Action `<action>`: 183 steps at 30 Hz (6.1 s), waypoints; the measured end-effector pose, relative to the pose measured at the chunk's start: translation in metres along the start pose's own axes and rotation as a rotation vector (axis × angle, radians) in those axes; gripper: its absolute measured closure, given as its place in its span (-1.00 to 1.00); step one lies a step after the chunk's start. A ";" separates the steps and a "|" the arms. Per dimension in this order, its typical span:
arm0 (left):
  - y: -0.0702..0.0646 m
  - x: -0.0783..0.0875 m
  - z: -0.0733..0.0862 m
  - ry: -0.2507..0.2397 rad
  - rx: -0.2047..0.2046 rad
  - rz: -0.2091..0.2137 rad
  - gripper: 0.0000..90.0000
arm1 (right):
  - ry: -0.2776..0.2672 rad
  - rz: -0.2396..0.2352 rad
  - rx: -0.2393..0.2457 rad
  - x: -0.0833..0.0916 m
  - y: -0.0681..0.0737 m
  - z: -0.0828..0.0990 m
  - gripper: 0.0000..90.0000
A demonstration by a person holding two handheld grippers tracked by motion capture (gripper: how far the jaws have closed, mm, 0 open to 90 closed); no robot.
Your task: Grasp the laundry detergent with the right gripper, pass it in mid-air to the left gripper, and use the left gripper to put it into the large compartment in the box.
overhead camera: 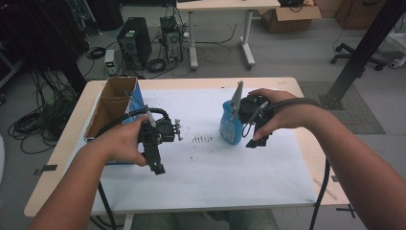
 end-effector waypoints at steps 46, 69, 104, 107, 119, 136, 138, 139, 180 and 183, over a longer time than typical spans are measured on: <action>-0.013 -0.001 -0.005 0.038 -0.076 -0.012 -1.00 | -0.072 0.137 -0.450 -0.055 0.019 0.061 -0.86; -0.014 -0.005 -0.007 0.052 -0.082 -0.008 -1.00 | -0.263 0.214 -0.618 -0.089 0.010 0.067 -0.89; -0.019 -0.006 -0.005 0.054 -0.091 -0.010 -0.99 | -0.363 0.291 -0.708 -0.117 -0.004 0.065 -0.91; -0.019 -0.006 -0.004 0.054 -0.092 -0.010 -1.00 | -0.378 0.301 -0.721 -0.119 -0.005 0.066 -0.91; -0.021 -0.009 -0.003 0.064 -0.094 -0.011 -1.00 | -0.398 0.329 -0.750 -0.127 -0.011 0.064 -0.91; -0.019 -0.011 -0.002 0.063 -0.089 -0.003 -0.99 | -0.495 0.393 -0.794 -0.136 -0.019 0.056 -0.92; -0.019 -0.011 -0.002 0.063 -0.089 -0.002 -1.00 | -0.497 0.401 -0.797 -0.137 -0.019 0.056 -0.92; -0.019 -0.011 -0.002 0.062 -0.089 -0.002 -1.00 | -0.501 0.403 -0.803 -0.138 -0.019 0.056 -0.92; -0.021 -0.013 -0.002 0.058 -0.092 0.003 -0.99 | -0.639 0.530 -0.814 -0.149 -0.014 0.050 -0.93; -0.020 -0.014 -0.002 0.059 -0.092 0.004 -1.00 | -0.648 0.544 -0.828 -0.150 -0.014 0.050 -0.89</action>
Point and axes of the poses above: each handheld gripper's, and its own axes: x roughly backward along the jaws, z roughly out of its underside, y roughly to its left, the point moved 2 cm from there along -x, roughly forward along the jaws, and after that the axes turned 14 degrees about x, right-handed, at the moved point
